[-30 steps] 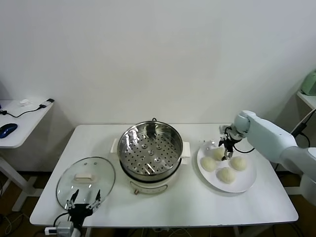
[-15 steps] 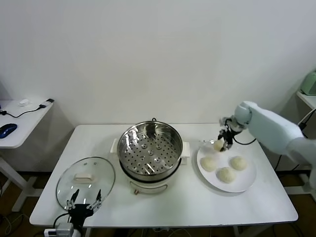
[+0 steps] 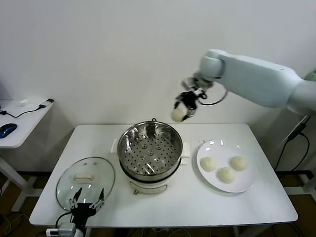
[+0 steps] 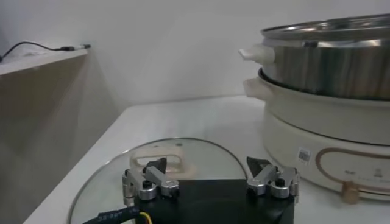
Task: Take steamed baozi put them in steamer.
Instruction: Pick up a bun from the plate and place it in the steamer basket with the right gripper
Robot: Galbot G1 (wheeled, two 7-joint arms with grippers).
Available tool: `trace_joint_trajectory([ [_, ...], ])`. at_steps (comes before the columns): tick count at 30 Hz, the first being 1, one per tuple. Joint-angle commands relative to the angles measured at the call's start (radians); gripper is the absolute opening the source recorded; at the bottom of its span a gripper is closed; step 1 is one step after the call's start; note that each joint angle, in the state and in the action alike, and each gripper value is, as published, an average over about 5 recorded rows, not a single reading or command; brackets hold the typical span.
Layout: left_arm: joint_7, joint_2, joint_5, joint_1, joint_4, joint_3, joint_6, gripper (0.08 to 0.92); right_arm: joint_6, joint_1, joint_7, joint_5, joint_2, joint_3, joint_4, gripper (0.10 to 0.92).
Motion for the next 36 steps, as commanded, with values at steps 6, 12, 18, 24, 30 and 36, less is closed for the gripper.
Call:
trace_joint_trajectory([
  [6, -0.013, -0.005, -0.012, 0.008, -0.01, 0.0, -0.003, 0.823, 0.405, -0.211, 0.032, -0.509, 0.19, 0.056, -0.154, 0.647],
  [12, -0.015, -0.006, -0.013, 0.006, -0.008, 0.002, -0.002, 0.823, 0.425, -0.301, 0.063, -0.583, 0.228, 0.107, -0.265, 0.645],
  [18, -0.015, -0.003, -0.016, -0.003, -0.001, 0.002, -0.002, 0.823, 0.441, -0.365, 0.093, -0.646, 0.264, 0.149, -0.363, 0.647],
  [24, -0.016, -0.002, -0.017, -0.013, 0.007, 0.004, -0.002, 0.823, 0.467, -0.4, 0.141, -0.68, 0.297, 0.199, -0.455, 0.645],
  [30, -0.017, -0.002, -0.016, -0.02, 0.008, 0.008, 0.001, 0.823, 0.476, -0.41, 0.151, -0.665, 0.312, 0.216, -0.486, 0.669],
  [36, -0.015, -0.002, -0.016, -0.019, 0.004, 0.008, 0.006, 0.823, 0.473, -0.368, 0.131, -0.555, 0.296, 0.204, -0.453, 0.8],
])
